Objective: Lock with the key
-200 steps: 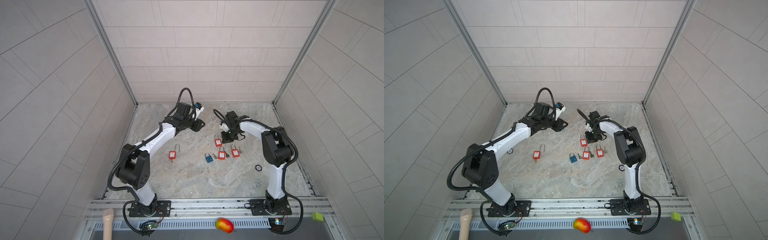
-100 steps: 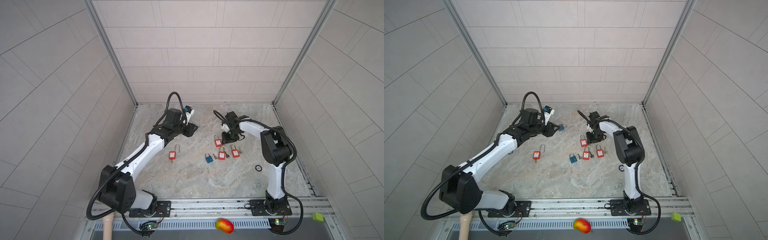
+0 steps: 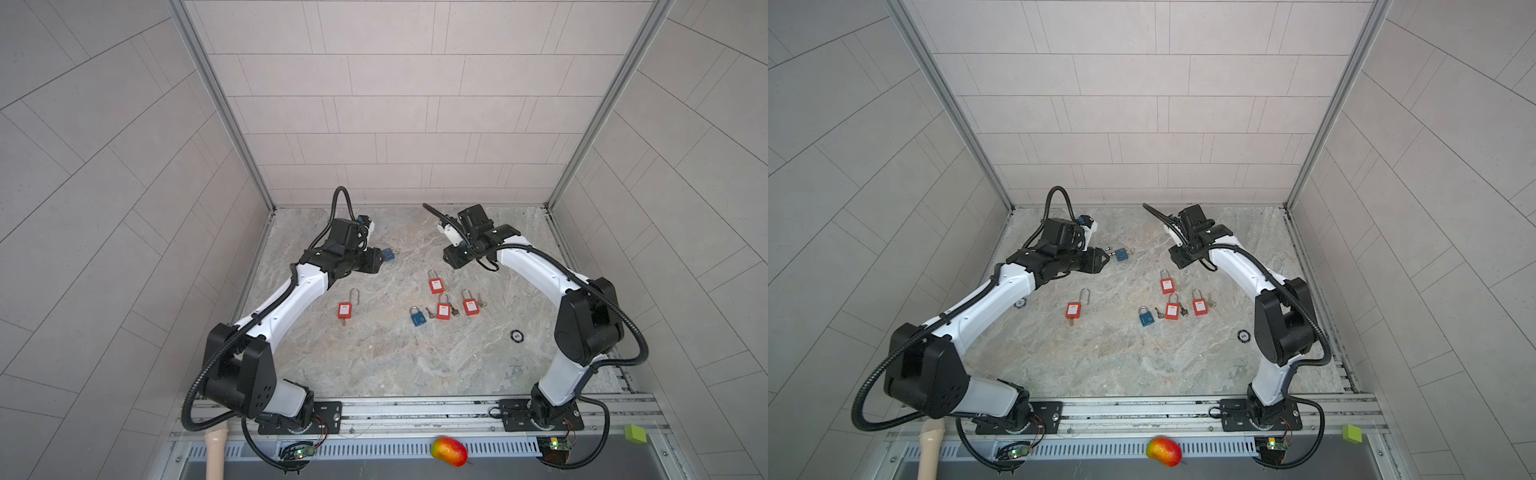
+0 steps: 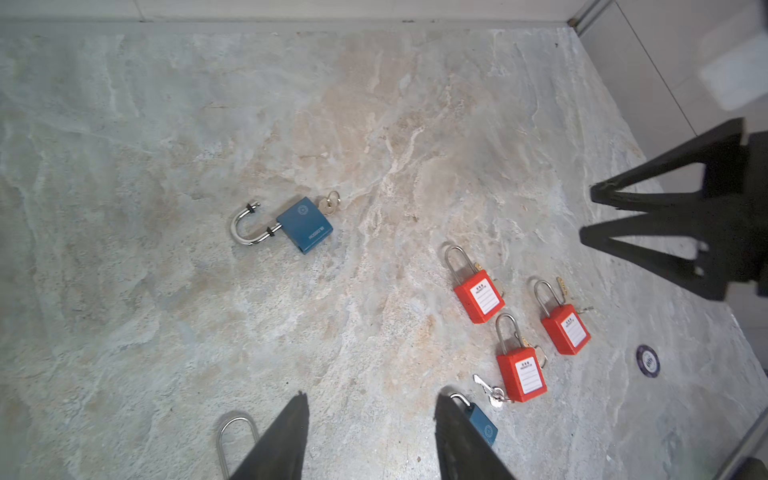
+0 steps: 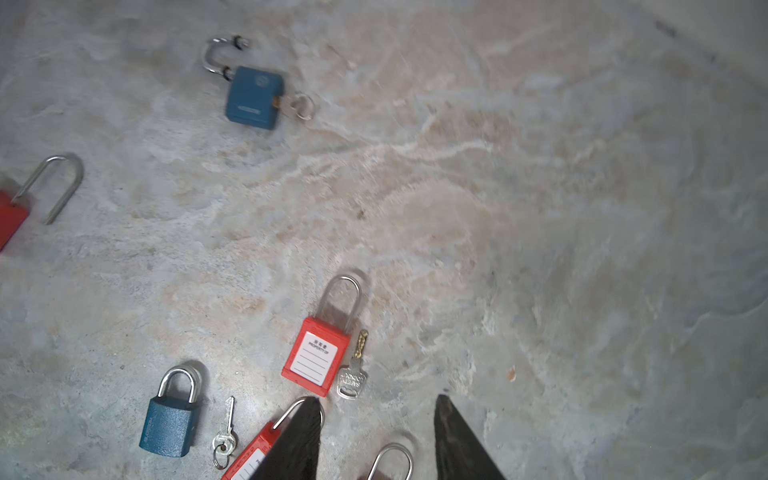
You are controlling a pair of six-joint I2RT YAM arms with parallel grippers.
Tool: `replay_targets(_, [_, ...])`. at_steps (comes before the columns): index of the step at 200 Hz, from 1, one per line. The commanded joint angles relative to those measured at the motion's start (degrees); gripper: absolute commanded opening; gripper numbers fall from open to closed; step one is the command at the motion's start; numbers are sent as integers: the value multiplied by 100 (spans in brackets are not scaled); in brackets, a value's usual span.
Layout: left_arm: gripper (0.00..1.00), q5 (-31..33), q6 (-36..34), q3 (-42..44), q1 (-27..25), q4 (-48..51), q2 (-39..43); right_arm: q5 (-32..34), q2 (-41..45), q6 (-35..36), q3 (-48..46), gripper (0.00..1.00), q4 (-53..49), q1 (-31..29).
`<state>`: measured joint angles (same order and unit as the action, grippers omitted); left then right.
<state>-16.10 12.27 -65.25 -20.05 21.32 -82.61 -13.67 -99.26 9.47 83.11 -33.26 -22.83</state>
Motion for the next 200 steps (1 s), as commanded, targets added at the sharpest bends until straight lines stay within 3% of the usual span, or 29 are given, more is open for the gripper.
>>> replay_targets(1, [53,626,448,195,59,4,134,-278,-82,1390,-23,48,451,-256])
replay_targets(21, [53,1114,826,439,186,-142,354,-680,-446,2237,248,49,668,-445])
replay_targets(35, [53,1123,1101,677,370,-401,524,-881,-947,2782,796,49,434,-556])
replay_targets(94, [54,1306,1392,1057,852,-644,1005,-955,-3456,3398,3986,49,-952,-956])
replay_targets(114, [54,1266,1394,1076,945,-629,1047,-924,-4104,3288,4870,50,-1094,-997])
replay_targets(127, [54,1250,1406,1107,972,-629,1067,-957,-4287,3118,4939,64,-823,-1003])
replay_targets(136, [54,1218,1422,1119,994,-628,1079,-955,-4475,3101,5221,68,-953,-1013])
replay_targets(200, [54,1153,1401,1239,1013,-465,1133,-655,-5646,1854,6727,68,-1359,-1029])
